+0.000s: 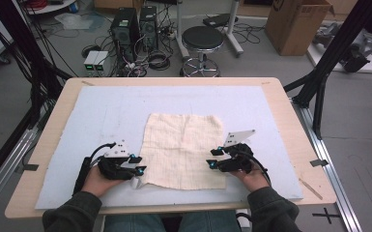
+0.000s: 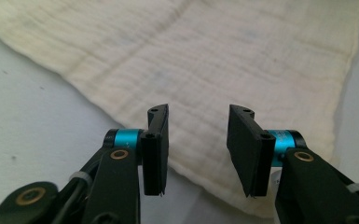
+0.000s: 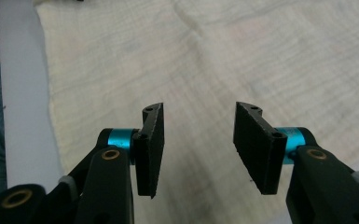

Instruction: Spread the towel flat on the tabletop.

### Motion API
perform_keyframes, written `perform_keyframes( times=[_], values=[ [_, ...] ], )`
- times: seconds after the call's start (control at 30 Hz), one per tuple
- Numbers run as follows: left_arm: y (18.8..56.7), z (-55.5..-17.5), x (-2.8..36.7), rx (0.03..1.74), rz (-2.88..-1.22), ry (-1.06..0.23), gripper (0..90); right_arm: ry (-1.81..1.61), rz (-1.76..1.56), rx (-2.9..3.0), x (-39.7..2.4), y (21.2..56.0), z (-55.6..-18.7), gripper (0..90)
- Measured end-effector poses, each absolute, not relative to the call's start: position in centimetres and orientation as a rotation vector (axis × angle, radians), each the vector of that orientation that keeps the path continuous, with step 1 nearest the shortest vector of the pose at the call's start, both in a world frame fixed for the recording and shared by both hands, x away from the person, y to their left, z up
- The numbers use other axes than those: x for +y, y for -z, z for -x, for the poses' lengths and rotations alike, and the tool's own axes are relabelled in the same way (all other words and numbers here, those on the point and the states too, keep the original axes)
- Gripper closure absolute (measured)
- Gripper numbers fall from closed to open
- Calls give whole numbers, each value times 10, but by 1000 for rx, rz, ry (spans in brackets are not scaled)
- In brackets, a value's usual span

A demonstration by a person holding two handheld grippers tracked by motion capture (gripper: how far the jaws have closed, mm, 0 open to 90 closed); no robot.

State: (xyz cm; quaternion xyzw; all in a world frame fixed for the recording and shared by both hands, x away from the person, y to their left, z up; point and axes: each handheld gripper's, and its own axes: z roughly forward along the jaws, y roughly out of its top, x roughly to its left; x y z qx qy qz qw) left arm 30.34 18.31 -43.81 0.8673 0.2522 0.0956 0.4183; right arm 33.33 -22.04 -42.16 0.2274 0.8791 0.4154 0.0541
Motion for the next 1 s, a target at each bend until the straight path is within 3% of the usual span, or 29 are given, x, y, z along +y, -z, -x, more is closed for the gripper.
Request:
perform_keyframes(
  times=[0.1,0.27,0.33,0.37,1.0],
  values=[
    [442,-302,179,596,-2217,-268,602,-1247,-689,2680,-223,424,-331,539],
    [444,-299,180,587,-2204,-294,736,-1176,-686,2712,-223,432,-330,570],
    [443,-297,179,574,-2213,-301,858,-1126,-688,2737,-221,436,-331,576],
    [443,-296,178,568,-2213,-308,877,-1122,-688,2741,-221,437,-332,577],
    [437,-267,193,590,-2220,-348,893,-1185,-614,2776,-212,432,-325,556]
  ],
)
